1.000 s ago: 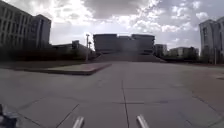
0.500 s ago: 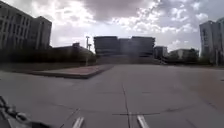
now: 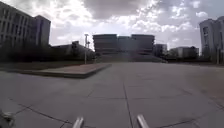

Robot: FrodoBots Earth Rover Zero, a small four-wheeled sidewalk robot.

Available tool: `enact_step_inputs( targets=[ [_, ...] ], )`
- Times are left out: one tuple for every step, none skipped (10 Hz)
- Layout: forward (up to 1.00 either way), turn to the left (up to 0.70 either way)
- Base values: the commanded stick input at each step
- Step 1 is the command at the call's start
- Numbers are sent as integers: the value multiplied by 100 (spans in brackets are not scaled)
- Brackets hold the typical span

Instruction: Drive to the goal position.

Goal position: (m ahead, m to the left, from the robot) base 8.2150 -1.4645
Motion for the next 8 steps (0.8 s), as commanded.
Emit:
enact_step_inputs(
  targets=[
    [69, 0],
    [69, 0],
    [69, 0],
    [69, -1],
    [69, -21],
    [69, -32],
    [69, -24],
    [69, -16]
  ],
)
